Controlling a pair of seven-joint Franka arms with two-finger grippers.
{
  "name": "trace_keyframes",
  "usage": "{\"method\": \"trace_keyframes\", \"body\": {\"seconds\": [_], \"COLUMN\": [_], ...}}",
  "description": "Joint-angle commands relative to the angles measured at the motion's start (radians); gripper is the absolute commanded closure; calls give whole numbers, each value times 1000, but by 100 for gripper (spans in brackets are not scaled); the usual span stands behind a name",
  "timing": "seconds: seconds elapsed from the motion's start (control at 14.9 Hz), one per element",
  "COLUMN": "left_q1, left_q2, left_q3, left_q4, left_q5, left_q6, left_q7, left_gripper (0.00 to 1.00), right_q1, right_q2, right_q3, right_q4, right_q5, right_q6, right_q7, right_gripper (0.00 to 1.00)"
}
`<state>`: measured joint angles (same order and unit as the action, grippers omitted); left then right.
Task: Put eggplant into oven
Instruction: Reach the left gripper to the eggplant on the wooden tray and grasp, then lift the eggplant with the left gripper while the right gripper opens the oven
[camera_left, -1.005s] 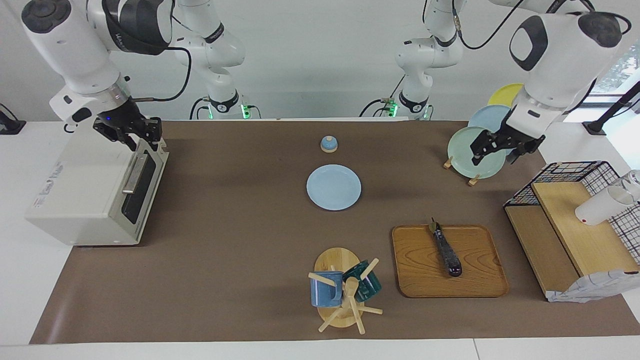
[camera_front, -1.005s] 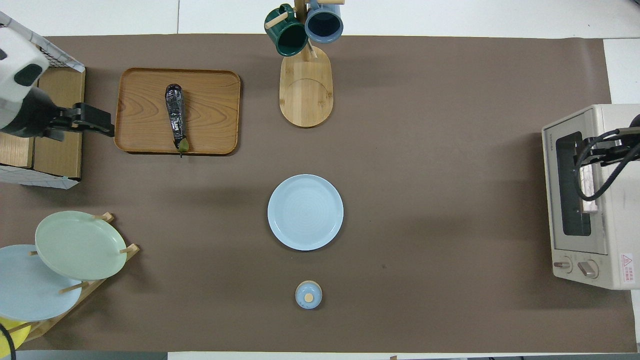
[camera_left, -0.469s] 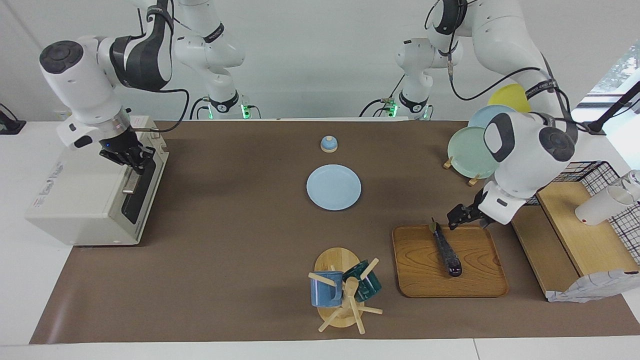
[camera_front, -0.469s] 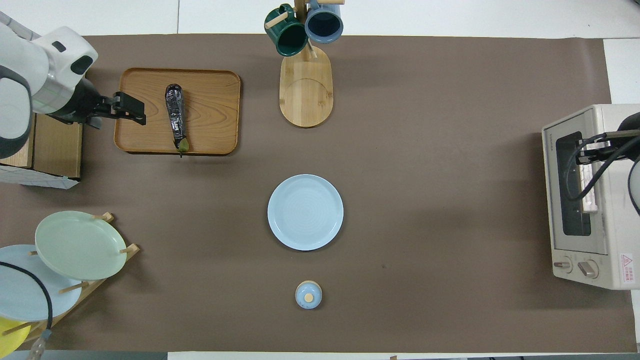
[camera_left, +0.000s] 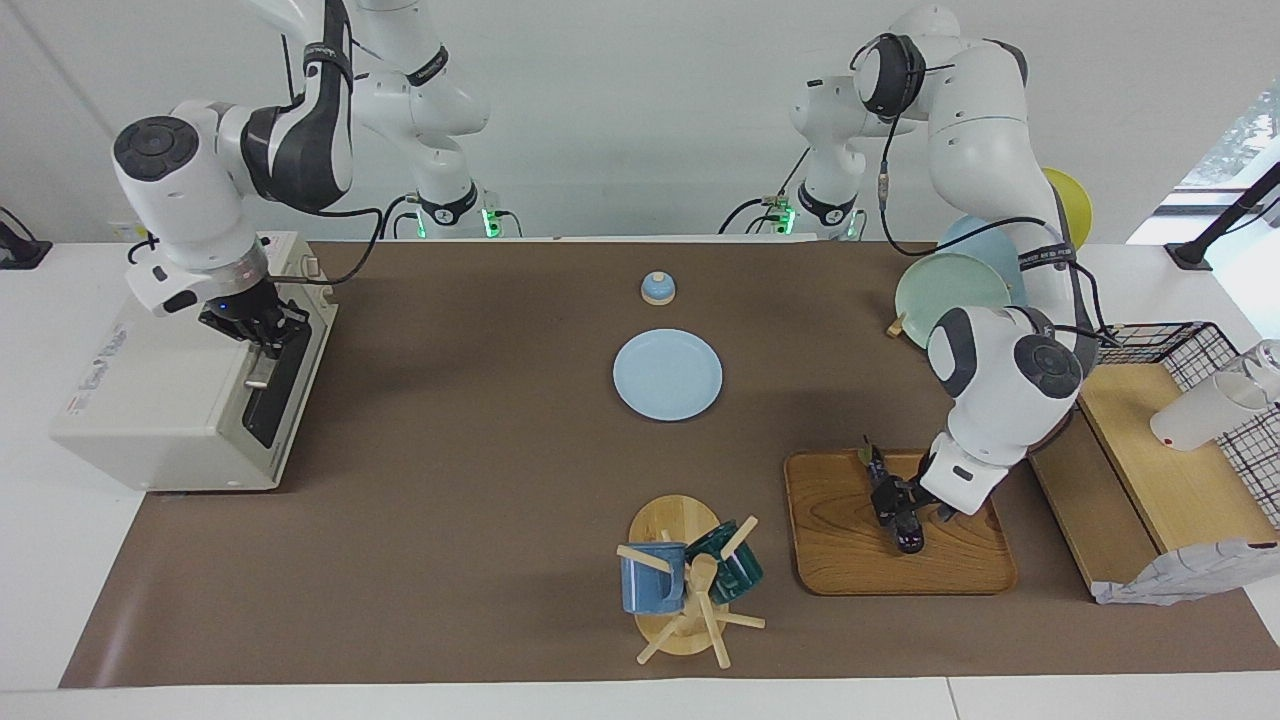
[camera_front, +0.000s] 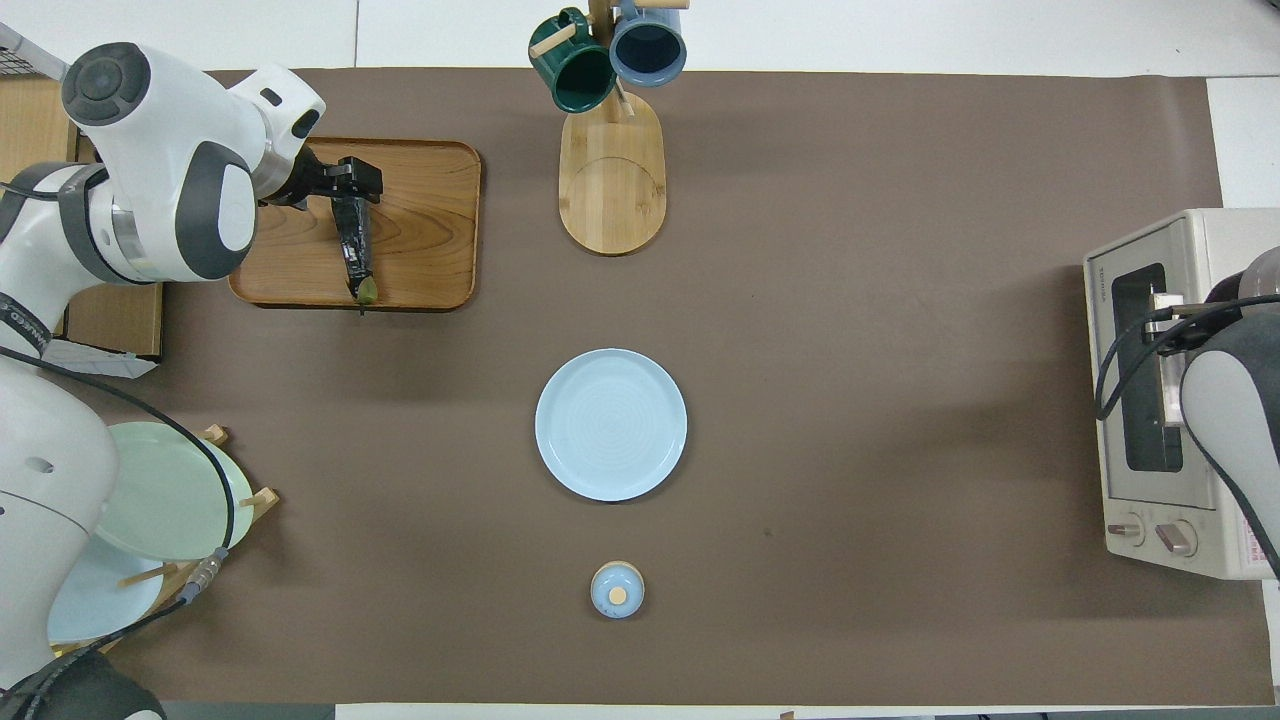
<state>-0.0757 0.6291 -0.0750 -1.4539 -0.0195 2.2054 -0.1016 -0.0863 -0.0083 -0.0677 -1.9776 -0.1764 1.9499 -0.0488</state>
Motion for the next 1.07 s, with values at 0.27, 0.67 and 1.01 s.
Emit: {"method": "trace_keyframes", "body": {"seconds": [0.27, 0.67, 1.01], "left_q1": [-16, -18, -21], "left_q2": [-34, -42, -199], "left_q3": [12, 6, 0], "left_q4": [-95, -24, -19], "left_q5": [29, 18, -80], "left_q6": [71, -48, -260], "left_q7": [-15, -18, -56], "left_gripper": [32, 100, 100], "right_q1": [-3, 103, 138], "right_q2": [-12, 65, 117], "right_q3": [12, 14, 14], "right_q4": [-142, -153, -190], "right_q5": [8, 81, 93], "right_q6": [164, 285, 371], "right_q7": [29, 122, 181], "right_gripper": [100, 100, 100]}}
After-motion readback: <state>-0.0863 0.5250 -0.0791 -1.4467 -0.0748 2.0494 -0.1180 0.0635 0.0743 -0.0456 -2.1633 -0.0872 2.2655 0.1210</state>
